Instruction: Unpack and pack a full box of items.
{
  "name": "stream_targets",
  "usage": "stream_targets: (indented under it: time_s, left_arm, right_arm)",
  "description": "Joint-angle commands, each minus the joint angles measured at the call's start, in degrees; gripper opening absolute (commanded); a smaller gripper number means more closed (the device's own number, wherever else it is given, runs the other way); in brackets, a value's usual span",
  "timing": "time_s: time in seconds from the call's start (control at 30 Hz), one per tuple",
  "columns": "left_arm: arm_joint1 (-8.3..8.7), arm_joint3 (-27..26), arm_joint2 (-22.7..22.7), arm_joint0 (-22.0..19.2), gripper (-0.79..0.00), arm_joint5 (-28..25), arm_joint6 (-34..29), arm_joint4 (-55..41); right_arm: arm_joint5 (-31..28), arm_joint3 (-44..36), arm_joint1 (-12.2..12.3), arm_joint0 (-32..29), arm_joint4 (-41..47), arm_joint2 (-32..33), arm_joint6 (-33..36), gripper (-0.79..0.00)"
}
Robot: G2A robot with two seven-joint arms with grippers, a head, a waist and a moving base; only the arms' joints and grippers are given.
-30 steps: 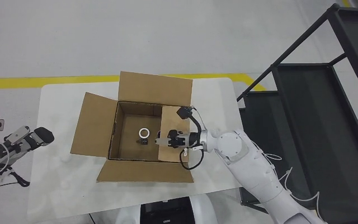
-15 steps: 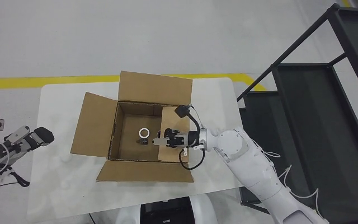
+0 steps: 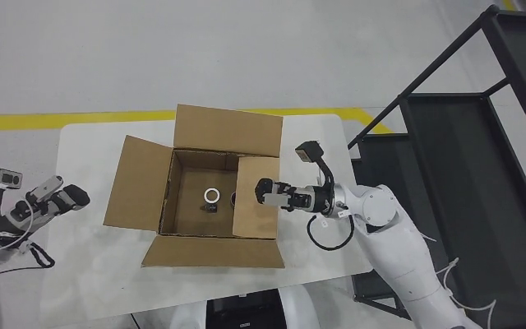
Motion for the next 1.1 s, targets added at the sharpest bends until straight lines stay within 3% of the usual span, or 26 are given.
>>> stream_targets:
  time_s: [0.0,0.3,0.6,0.73,0.97,1.07]
  left_arm:
    - [0.01,1.35,1.43,-0.92,0.000,-0.77,-0.53,0.76]
    - [-0.25,3.61,7.77,-4.41,0.000,-3.41,-3.71,-0.54]
    - [0.04,-7.04,10.98,-5.02,0.000,-2.41,-11.85,-2.96]
    - [0.02,-9.12,14.46,-6.93,0.000,-2.17,-12.96,-1.56]
    - [-0.59,-5.63,22.38,-12.12,0.000,-2.74,-12.14,-1.44]
    - [-0.67,-4.98,23.16,-12.78,0.000,-2.75,-12.22,-1.91]
  right_arm:
    - [-0.17,-0.31,0.17,-0.53,0.50,0.71,-0.04,0.000]
    - [0.35,-1.28,0.83,-2.25,0.37,3.04,-1.64,0.000]
    - [0.52,-1.80,1.44,-4.91,-0.19,5.12,-3.30,0.000]
    - [0.40,-2.18,1.70,-6.56,-0.88,6.09,-4.41,0.000]
    - [1.27,-3.58,2.10,-10.53,-3.10,8.03,-8.24,0.000]
    - [1.92,-3.59,2.21,-11.72,-3.35,8.29,-9.18,0.000]
